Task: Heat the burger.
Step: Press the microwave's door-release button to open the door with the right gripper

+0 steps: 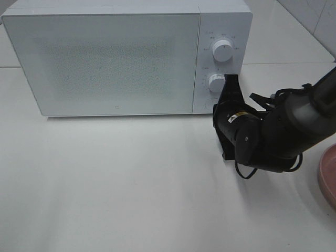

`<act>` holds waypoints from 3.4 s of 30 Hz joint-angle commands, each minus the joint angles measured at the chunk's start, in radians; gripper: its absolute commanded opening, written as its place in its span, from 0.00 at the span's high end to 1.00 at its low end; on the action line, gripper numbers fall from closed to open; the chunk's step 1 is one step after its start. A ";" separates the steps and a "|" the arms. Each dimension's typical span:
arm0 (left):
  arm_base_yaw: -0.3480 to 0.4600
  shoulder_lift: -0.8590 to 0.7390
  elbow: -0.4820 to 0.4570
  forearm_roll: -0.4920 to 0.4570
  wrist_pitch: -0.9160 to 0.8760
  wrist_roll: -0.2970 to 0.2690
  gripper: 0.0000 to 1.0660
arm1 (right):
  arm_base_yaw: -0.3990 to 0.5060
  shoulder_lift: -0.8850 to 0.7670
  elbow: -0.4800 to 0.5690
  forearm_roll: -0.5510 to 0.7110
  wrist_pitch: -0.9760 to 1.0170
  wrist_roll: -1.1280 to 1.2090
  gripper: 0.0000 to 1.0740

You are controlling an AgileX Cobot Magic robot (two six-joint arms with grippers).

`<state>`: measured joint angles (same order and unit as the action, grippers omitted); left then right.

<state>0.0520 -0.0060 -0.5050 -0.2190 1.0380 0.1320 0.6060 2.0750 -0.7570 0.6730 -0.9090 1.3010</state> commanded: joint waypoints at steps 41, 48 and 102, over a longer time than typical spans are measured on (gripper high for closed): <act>0.002 -0.020 0.000 -0.008 -0.006 -0.006 0.06 | -0.027 0.078 -0.161 0.027 -0.042 0.008 1.00; 0.002 -0.020 0.000 -0.008 -0.006 -0.006 0.06 | -0.027 0.081 -0.185 0.030 -0.116 0.007 1.00; 0.002 -0.020 0.000 -0.007 -0.006 -0.006 0.06 | -0.082 -0.028 -0.112 -0.093 0.166 -0.060 1.00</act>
<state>0.0520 -0.0060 -0.5050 -0.2190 1.0380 0.1320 0.5300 2.0670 -0.8640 0.6110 -0.7270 1.2550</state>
